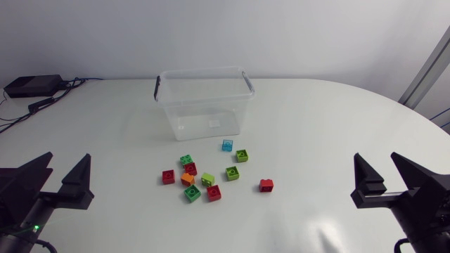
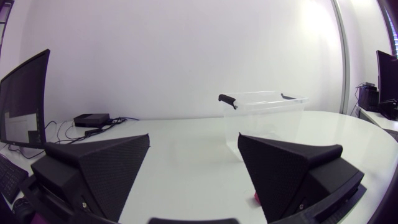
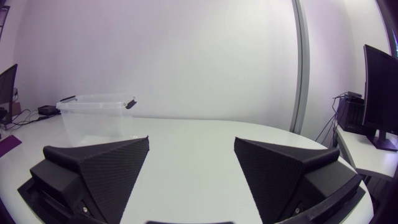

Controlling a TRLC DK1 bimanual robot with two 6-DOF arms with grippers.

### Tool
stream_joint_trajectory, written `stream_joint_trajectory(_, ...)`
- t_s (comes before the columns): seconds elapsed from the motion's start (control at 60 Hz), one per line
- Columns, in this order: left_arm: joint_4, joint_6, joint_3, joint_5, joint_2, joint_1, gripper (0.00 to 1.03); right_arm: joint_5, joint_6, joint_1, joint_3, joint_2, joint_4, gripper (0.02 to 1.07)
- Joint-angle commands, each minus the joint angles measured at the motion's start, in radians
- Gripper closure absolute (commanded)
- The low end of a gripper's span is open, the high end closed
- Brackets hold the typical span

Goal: Place the duplo bricks in the container

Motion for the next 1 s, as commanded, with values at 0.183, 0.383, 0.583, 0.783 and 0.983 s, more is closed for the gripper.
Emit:
stream_joint_trajectory(0.183, -0.077, -0.030, 0.051, -0.001, -0.009, -0.007, 0.04, 0.002, 0.027, 0.015, 0.005, -0.005, -0.007, 0.08)
stream_joint_trajectory(0.383, -0.129, -0.042, 0.177, 0.001, 0.042, -0.029, 0.05, 0.017, 0.027, 0.050, 0.099, 0.087, -0.027, 0.08)
stream_joint_trajectory(0.583, -0.166, -0.071, 0.315, -0.001, 0.223, -0.064, 0.05, 0.019, 0.027, 0.065, 0.177, 0.213, -0.034, 0.08)
stream_joint_trajectory(0.783, -0.355, -0.088, 0.559, -0.007, 0.595, -0.053, 0.05, 0.043, 0.031, 0.087, 0.278, 0.394, -0.073, 0.08)
stream_joint_trajectory(0.983, -0.506, -0.070, 0.712, -0.010, 0.896, -0.099, 0.06, 0.043, 0.067, 0.093, 0.387, 0.580, -0.149, 0.08)
